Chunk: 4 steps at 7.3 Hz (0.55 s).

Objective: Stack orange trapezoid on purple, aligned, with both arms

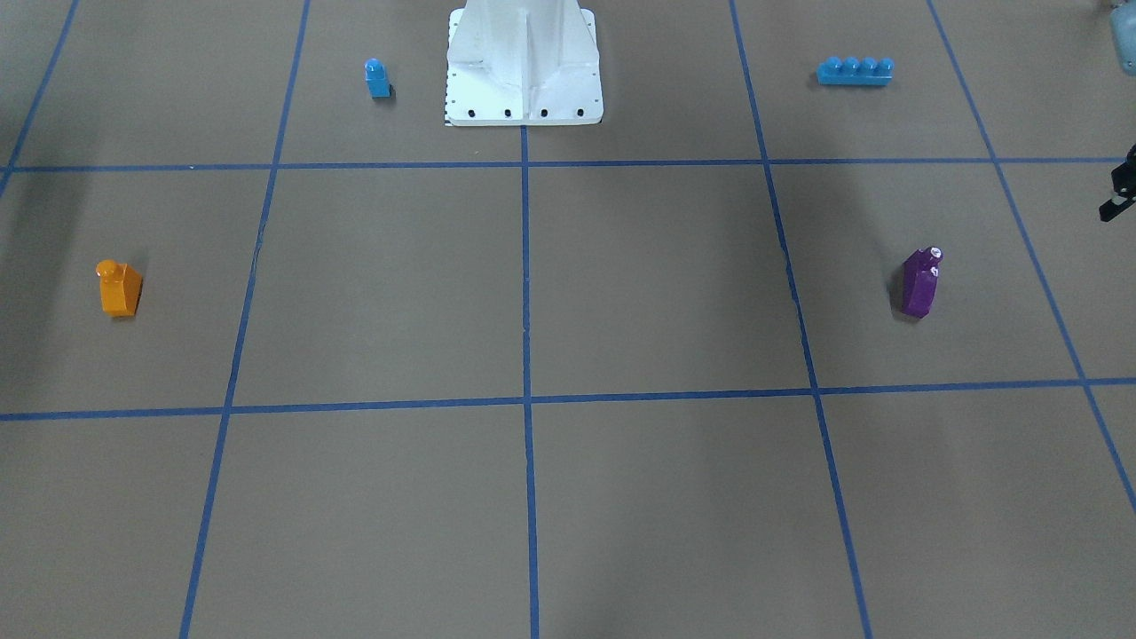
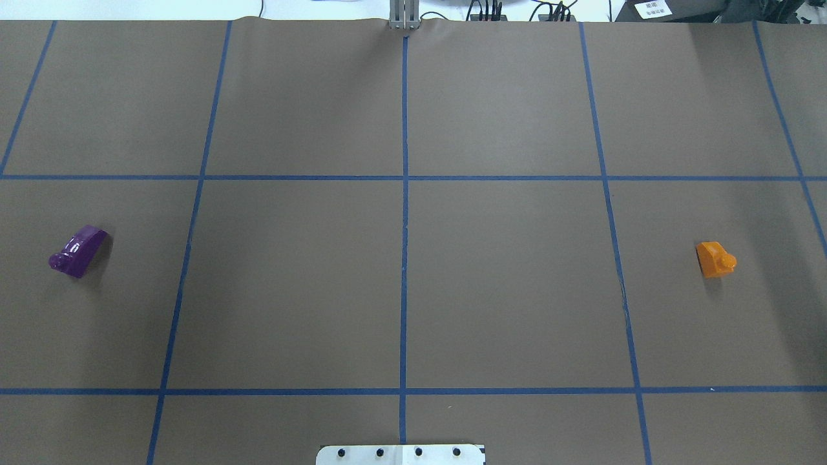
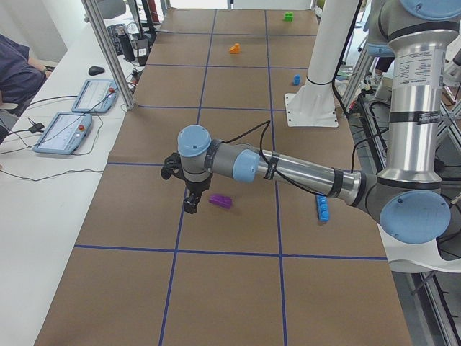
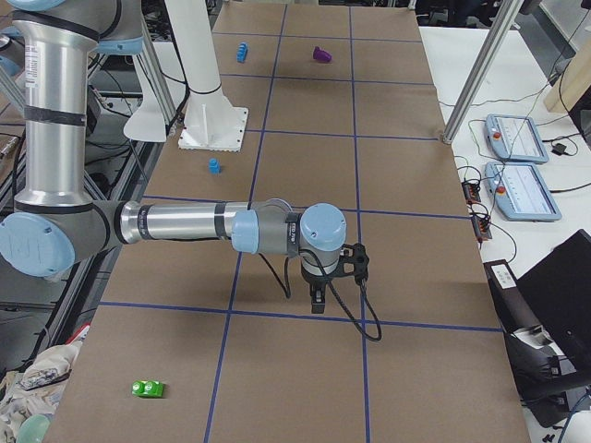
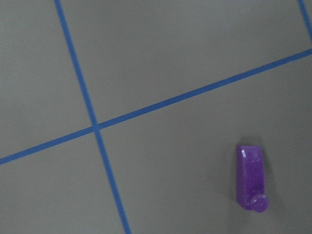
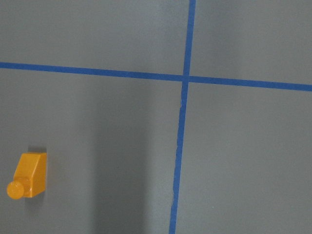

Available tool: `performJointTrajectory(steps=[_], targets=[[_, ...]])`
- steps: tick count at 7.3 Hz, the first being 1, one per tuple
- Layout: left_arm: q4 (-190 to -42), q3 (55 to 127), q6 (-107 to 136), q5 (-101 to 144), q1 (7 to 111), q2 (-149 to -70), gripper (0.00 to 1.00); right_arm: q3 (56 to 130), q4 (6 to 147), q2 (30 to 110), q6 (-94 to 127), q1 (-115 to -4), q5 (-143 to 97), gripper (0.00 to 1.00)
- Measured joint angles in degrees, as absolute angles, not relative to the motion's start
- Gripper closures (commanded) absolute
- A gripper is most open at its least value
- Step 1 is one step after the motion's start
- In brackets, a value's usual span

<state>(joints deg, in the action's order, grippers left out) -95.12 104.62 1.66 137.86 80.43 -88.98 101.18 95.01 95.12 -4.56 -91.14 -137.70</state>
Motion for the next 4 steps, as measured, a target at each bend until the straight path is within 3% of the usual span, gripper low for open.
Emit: performJointTrajectory(steps=[4], targets=[[-116.6, 103.7, 35.2, 127.6, 61.0, -86.3, 0.0, 100.6, 94.9, 93.8, -4.6, -90.2, -138.3, 0.0]])
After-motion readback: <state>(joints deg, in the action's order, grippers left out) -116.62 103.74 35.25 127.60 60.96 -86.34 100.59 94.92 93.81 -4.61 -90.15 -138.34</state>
